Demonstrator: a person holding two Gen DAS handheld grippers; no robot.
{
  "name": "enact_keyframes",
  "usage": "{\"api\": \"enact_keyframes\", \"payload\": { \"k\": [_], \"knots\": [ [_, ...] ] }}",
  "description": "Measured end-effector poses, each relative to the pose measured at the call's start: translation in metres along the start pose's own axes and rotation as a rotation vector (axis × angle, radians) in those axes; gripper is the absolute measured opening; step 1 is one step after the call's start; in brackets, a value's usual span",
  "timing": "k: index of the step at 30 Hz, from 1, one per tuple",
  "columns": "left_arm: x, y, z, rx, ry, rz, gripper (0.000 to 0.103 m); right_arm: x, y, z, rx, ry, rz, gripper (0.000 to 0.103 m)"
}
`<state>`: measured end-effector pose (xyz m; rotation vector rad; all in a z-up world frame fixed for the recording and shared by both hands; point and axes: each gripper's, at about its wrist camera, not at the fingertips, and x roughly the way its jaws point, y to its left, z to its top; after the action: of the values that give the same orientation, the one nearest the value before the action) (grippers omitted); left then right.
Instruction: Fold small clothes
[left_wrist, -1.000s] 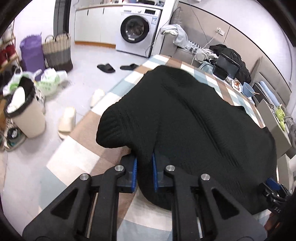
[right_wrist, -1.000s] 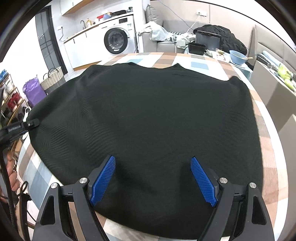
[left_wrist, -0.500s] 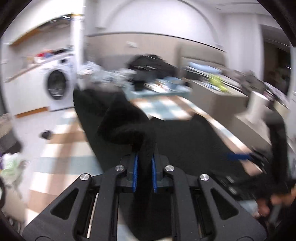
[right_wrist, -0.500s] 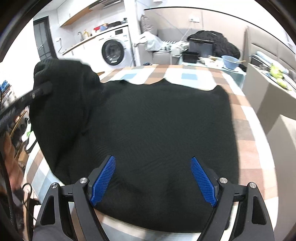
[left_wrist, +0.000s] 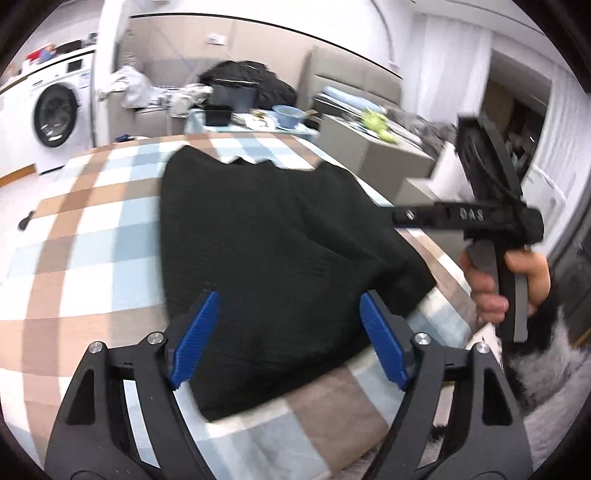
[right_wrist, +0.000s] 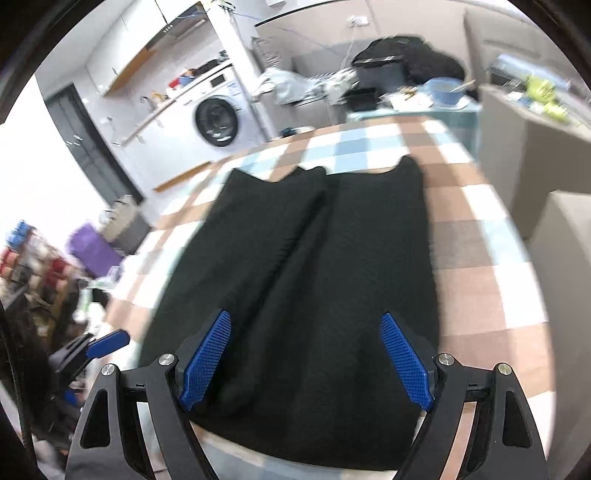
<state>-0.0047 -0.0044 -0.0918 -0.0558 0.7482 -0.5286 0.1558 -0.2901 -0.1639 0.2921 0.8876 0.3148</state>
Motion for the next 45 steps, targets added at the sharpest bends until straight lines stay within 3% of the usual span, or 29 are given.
{"api": "enact_keyframes", "payload": {
  "k": [4, 7, 10, 12, 14, 16, 18, 20, 22, 23, 26, 27, 29, 33, 37, 38, 39, 43, 45],
  "knots": [
    [-0.006, 0.040, 0.014, -0.076, 0.011, 0.098, 0.077, 0.027, 0.005, 0.005, 0.032, 0.049, 0.047, 0.084],
    [0.002, 0.055, 0.014, -0.126, 0.038, 0.103, 0.077, 0.051, 0.005, 0.003, 0.084, 0.117, 0.124, 0.068],
    [0.009, 0.062, 0.012, -0.135, 0.051, 0.113, 0.077, 0.071, 0.008, 0.001, 0.104, 0.155, 0.145, 0.042],
    [0.014, 0.065, 0.013, -0.146, 0.057, 0.117, 0.077, 0.078, 0.009, 0.000, 0.105, 0.160, 0.133, 0.006],
    [0.021, 0.063, 0.016, -0.147, 0.055, 0.115, 0.077, 0.069, 0.017, 0.003, 0.073, 0.130, 0.139, 0.005],
    [0.022, 0.062, 0.017, -0.135, 0.053, 0.119, 0.077, 0.039, 0.029, 0.007, 0.008, 0.042, 0.171, 0.004],
    [0.028, 0.058, 0.017, -0.126, 0.069, 0.113, 0.077, 0.025, 0.030, 0.006, 0.002, 0.024, 0.159, 0.004],
    [0.034, 0.052, 0.014, -0.113, 0.101, 0.083, 0.077, 0.030, 0.019, -0.001, 0.013, 0.056, 0.092, 0.005],
    [0.042, 0.038, 0.009, -0.067, 0.137, 0.053, 0.077, 0.052, 0.002, -0.010, 0.048, 0.153, -0.012, 0.006],
    [0.045, 0.031, 0.007, -0.038, 0.147, 0.050, 0.077, 0.058, -0.003, -0.012, 0.058, 0.175, -0.022, 0.009],
    [0.052, 0.013, 0.000, 0.048, 0.174, 0.065, 0.077, 0.039, -0.002, -0.013, 0.055, 0.121, -0.020, 0.032],
    [0.054, 0.008, -0.002, 0.068, 0.185, 0.059, 0.077, 0.027, 0.000, -0.014, 0.052, 0.086, -0.009, 0.038],
    [0.058, 0.002, -0.006, 0.092, 0.203, 0.049, 0.077, 0.011, 0.002, -0.016, 0.061, 0.054, 0.046, 0.040],
    [0.063, -0.008, -0.014, 0.132, 0.250, 0.055, 0.077, 0.011, 0.017, -0.027, 0.074, 0.109, 0.186, 0.040],
    [0.057, -0.010, -0.018, 0.137, 0.247, 0.042, 0.077, 0.043, 0.032, -0.040, 0.084, 0.207, 0.233, 0.039],
    [0.053, -0.008, -0.017, 0.126, 0.240, 0.033, 0.077, 0.049, 0.033, -0.039, 0.070, 0.208, 0.223, 0.030],
    [0.050, -0.006, -0.015, 0.116, 0.233, 0.028, 0.077, 0.048, 0.036, -0.041, 0.052, 0.194, 0.224, 0.013],
    [0.034, 0.005, -0.004, 0.077, 0.159, 0.049, 0.077, 0.026, 0.044, -0.038, -0.005, 0.090, 0.258, 0.006],
    [0.034, 0.009, 0.001, 0.064, 0.144, 0.058, 0.078, 0.025, 0.040, -0.045, -0.005, 0.110, 0.230, 0.006]
  ]
}}
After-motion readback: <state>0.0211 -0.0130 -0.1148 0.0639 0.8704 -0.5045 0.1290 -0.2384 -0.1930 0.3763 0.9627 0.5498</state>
